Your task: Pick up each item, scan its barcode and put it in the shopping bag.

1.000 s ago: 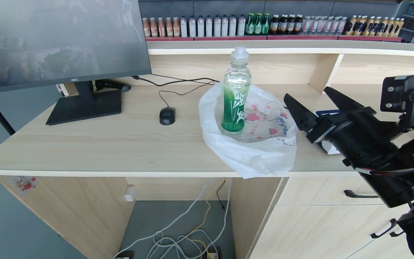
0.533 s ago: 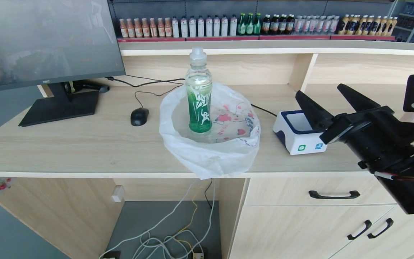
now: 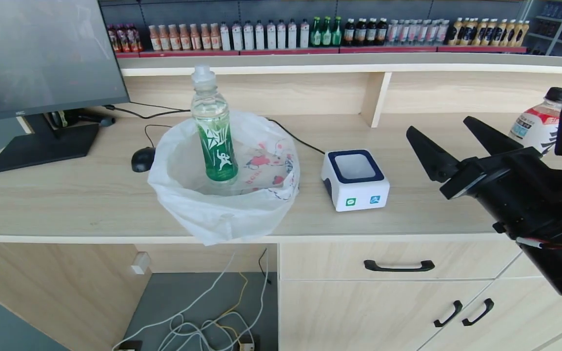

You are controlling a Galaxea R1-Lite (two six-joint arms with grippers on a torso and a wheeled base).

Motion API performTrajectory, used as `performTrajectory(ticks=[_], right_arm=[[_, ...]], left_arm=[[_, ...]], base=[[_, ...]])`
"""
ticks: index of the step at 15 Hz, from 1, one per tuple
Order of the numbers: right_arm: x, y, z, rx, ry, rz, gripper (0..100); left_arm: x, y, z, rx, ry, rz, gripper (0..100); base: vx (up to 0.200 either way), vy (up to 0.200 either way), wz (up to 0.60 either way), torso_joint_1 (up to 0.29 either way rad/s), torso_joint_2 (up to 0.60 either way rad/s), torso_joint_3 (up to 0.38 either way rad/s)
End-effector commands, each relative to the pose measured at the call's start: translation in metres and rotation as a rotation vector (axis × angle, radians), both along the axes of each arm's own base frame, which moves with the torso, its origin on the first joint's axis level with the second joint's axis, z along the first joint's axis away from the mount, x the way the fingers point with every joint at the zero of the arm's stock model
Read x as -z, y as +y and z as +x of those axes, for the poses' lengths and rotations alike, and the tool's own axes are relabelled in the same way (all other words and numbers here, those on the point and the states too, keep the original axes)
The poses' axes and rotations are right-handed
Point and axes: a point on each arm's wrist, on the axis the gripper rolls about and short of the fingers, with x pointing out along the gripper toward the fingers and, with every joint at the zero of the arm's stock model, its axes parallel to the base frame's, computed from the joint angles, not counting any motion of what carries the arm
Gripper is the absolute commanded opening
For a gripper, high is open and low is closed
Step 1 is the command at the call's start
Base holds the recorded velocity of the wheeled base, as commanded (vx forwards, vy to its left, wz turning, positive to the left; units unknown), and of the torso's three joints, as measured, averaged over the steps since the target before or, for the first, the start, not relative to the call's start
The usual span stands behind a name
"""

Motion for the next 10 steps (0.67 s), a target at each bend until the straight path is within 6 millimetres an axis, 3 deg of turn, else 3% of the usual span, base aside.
performTrajectory(ticks=[1,10], right_arm=[[-0.0014,-0.0016,-0.0006,0.005,-0.006,0.003,100],[0.0015,-0.0021,-0.0031,0.003,0.004,-0.004,100]], left_arm=[[-0.0002,0.0000,-0.0001,0.000,-0.001,0.000,100],[-0.0002,0.0000,-0.0001,0.000,-0.001,-0.002,100]], base=[[0.000,-0.200,0.00,0.012,0.00,0.002],[0.000,-0.200,0.00,0.001,0.00,0.001]])
